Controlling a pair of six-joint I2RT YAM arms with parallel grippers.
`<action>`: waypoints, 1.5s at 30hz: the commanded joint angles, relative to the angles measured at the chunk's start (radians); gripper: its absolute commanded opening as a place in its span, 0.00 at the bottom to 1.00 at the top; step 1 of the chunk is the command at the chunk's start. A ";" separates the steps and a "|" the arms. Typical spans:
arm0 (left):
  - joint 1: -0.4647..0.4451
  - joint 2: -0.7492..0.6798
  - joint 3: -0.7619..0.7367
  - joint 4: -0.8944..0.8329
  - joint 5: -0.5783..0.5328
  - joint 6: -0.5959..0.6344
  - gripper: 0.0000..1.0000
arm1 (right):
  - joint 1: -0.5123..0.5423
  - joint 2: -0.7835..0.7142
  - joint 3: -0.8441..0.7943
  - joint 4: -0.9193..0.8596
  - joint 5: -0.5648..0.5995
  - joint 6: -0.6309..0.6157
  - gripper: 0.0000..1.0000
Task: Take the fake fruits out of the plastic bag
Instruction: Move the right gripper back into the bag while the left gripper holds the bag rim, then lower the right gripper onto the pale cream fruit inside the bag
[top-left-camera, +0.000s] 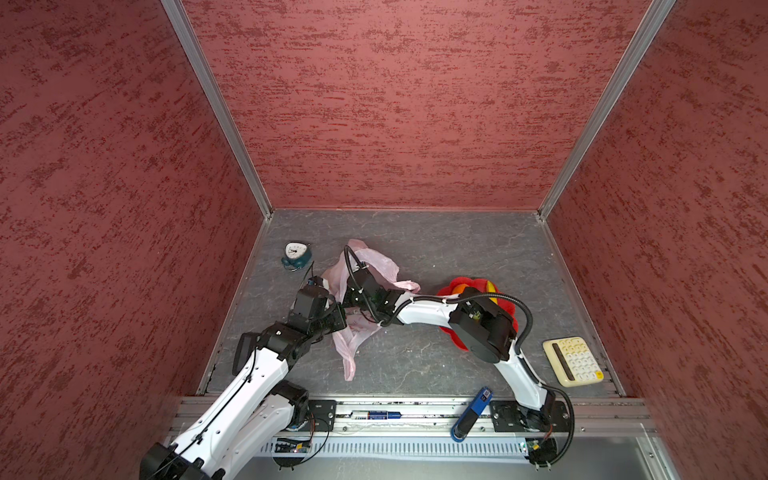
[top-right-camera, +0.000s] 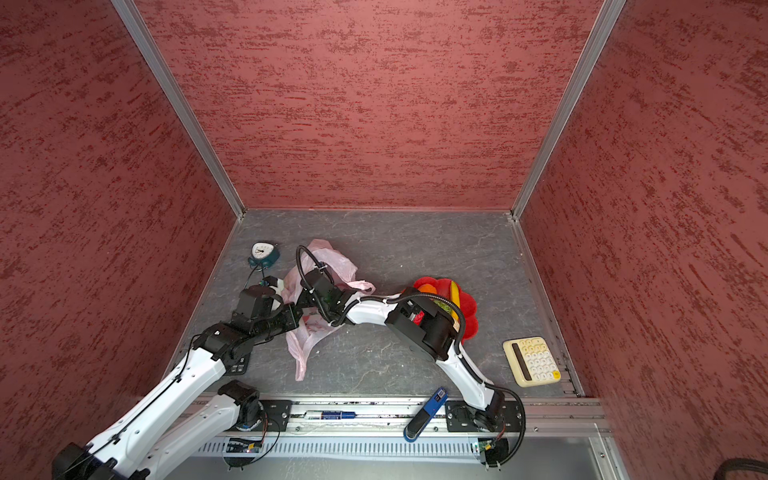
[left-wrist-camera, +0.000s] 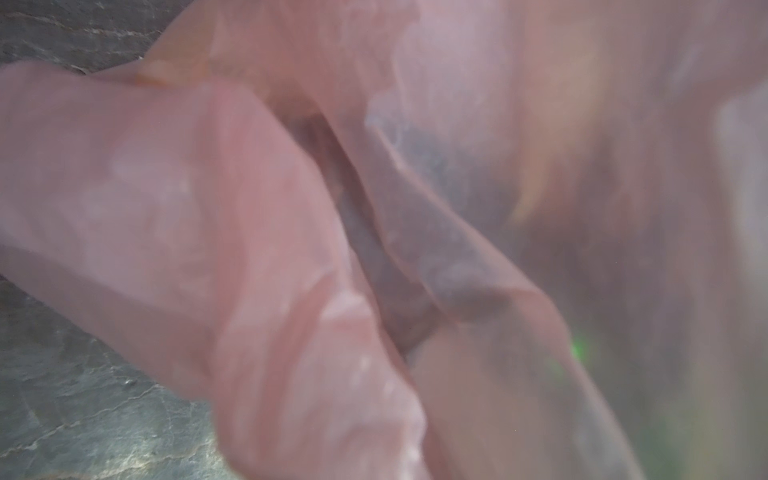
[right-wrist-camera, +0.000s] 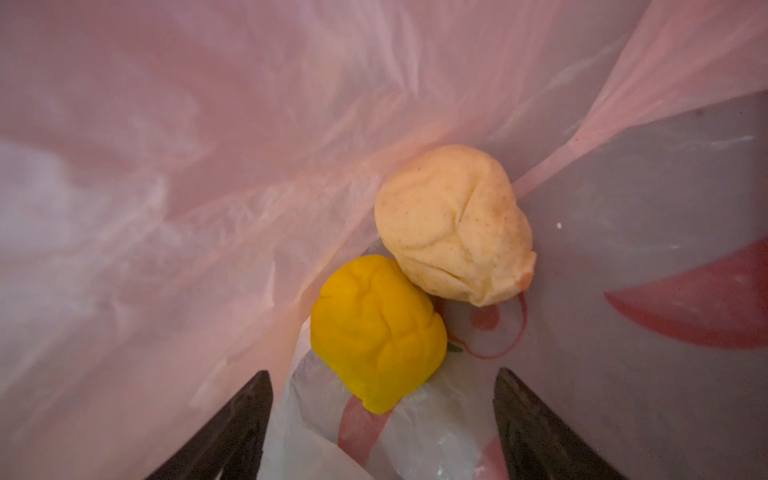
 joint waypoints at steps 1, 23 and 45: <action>-0.003 0.020 0.048 0.064 0.017 0.031 0.10 | 0.004 0.005 0.022 0.005 0.037 0.011 0.84; 0.065 0.247 0.475 -0.137 0.165 0.296 0.10 | -0.019 -0.152 -0.166 0.076 0.138 0.031 0.83; 0.055 -0.013 0.212 -0.303 0.214 0.060 0.10 | -0.017 -0.052 -0.013 -0.069 0.161 -0.042 0.89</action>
